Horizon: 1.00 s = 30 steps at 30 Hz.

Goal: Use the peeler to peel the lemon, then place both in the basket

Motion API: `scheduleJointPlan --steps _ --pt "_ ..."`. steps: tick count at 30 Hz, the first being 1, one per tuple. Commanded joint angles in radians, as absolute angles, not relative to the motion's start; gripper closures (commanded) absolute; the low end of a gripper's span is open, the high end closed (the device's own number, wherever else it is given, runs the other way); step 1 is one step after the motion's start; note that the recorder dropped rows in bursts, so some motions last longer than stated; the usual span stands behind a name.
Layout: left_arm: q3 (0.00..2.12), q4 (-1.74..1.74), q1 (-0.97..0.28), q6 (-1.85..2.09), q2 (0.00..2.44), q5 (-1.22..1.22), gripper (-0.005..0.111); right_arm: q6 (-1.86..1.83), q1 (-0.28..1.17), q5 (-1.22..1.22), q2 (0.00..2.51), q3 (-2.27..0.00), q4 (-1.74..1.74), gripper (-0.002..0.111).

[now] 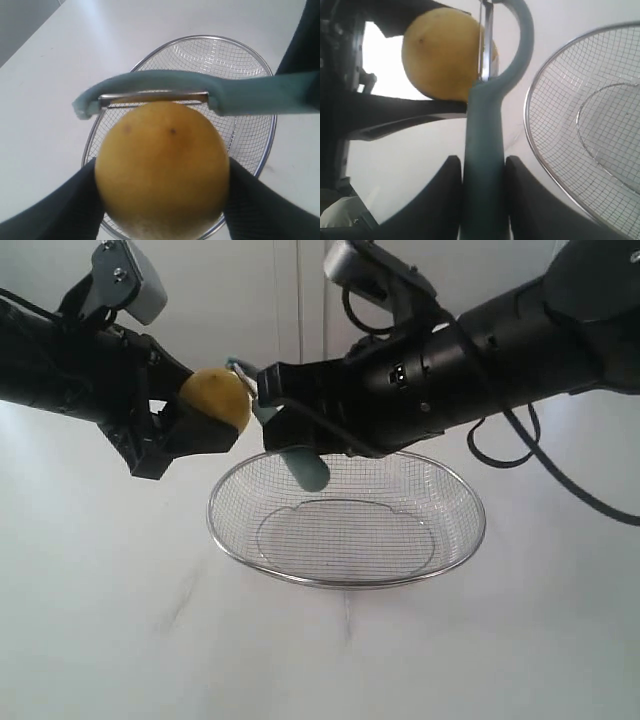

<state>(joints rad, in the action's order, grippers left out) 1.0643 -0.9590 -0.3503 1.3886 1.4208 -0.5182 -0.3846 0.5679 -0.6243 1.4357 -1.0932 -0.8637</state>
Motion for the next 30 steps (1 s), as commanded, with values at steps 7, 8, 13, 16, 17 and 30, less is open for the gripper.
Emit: scheduleJointPlan --steps 7,8,13,16,17,30 --pt "1.057 -0.98 -0.352 1.38 1.413 -0.54 0.107 -0.397 0.568 -0.606 1.357 -1.091 -0.882 0.108" --pt "1.057 -0.98 -0.352 1.38 1.413 -0.54 0.107 -0.397 0.568 -0.606 1.354 -1.091 -0.882 0.108" --pt "1.057 -0.98 -0.352 1.38 1.413 -0.541 0.107 -0.397 0.568 -0.608 1.331 -1.091 -0.875 0.108" --pt "1.057 -0.98 -0.352 1.378 1.413 -0.542 0.107 -0.393 0.568 -0.604 1.3 -1.091 -0.827 0.108" --pt "1.057 -0.98 -0.352 1.371 1.413 -0.542 0.107 -0.37 0.568 -0.604 1.289 -1.091 -0.8 0.108" --pt "1.057 -0.98 -0.352 1.361 1.413 -0.551 0.107 -0.123 0.568 -0.597 1.344 -1.091 -0.489 0.108"
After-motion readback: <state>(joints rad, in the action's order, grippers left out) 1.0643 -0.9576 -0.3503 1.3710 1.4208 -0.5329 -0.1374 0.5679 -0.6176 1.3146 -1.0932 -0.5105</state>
